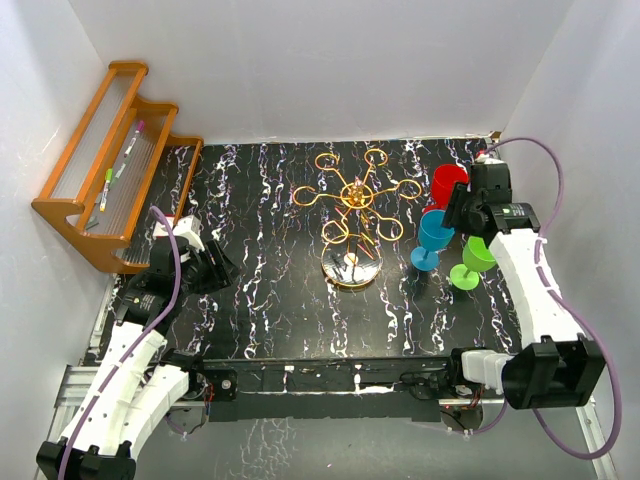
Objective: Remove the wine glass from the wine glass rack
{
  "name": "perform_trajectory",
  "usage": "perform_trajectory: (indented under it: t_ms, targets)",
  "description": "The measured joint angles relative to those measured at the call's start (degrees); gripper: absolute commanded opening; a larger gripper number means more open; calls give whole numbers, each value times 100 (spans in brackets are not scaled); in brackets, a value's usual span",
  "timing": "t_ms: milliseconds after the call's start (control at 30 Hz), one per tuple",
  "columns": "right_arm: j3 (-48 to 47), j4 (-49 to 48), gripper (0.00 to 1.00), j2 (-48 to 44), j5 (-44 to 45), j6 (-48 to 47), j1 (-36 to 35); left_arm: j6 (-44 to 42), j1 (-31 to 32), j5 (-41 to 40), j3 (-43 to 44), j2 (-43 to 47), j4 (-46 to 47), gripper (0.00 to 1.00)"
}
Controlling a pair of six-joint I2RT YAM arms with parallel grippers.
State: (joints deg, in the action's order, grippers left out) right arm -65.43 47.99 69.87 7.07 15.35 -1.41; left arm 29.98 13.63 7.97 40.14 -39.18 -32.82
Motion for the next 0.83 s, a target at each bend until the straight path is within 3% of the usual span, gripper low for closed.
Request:
perform_trajectory:
  t_ms: [100,200,233,267,600,833]
  targets:
    - [-374,42,59,-197,-81,0,2,0,0,0,-2,0,4,50]
    - [-782,33,74,-505,-302,17,2,0,0,0,-2,-2,4,50]
    - [-859,11,92,-619,-372,37,2,0,0,0,-2,-4,4,50]
    - [-907,-44,98,-776,-479,26,2,0,0,0,-2,-4,4,50]
    - [-103,-780,99,-2715,-1292,79,2,0,0,-2,-9,87,24,50]
    - [466,-1056,99,-2938,-1340,131,2,0,0,0,-9,111,26,50]
